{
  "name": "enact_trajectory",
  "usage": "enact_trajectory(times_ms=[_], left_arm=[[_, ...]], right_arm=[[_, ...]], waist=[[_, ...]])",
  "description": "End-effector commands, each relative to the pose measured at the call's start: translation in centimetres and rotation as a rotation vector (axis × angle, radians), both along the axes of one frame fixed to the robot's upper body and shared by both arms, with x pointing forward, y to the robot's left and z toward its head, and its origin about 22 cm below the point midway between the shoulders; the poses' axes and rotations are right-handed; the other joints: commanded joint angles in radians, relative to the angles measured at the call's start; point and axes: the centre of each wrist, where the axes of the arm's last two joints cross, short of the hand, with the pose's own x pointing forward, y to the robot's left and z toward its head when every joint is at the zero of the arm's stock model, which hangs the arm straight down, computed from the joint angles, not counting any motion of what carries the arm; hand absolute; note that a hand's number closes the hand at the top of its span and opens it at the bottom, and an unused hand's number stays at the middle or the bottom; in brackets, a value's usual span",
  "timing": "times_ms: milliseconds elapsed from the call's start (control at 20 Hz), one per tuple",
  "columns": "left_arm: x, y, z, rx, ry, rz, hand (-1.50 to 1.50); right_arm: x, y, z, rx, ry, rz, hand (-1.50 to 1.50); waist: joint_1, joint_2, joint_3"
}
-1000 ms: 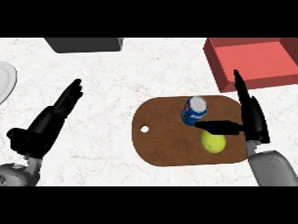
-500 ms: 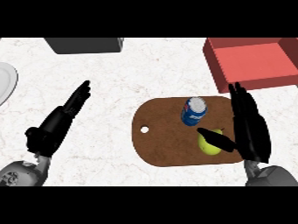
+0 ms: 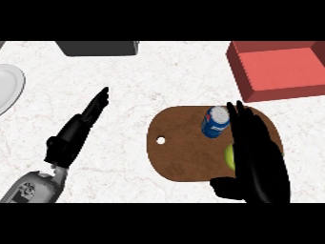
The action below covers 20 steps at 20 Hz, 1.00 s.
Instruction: Pick the can from the cutting board and place it in the cardboard box
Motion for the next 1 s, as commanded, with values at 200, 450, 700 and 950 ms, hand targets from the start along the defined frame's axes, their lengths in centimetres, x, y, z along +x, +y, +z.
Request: enact_trajectory(times_ms=[200, 450, 700, 950], left_arm=[[0.7, -0.9, -0.4, 0.01, -0.02, -0.02, 0.0], [1.2, -1.1, 0.2, -0.001, -0.018, -0.028, 0.0], [0.3, -0.5, -0.4, -0.002, -0.016, -0.03, 0.0], [1.6, 0.6, 1.0, -0.004, 0.006, -0.031, 0.0]], right_arm=[[0.4, 3.1, 5.5, 0.043, 0.142, -0.1, -1.5], [3.7, 4.4, 3.7, 0.08, 0.15, -0.118, -1.5], [3.8, 3.1, 1.3, 0.04, 0.209, -0.141, -1.5], [5.4, 2.4, -0.2, 0.045, 0.255, -0.173, -1.5]], waist=[[0.026, 0.009, 0.003], [0.034, 0.011, 0.005], [0.031, 0.009, 0.005], [0.028, 0.01, 0.005]])
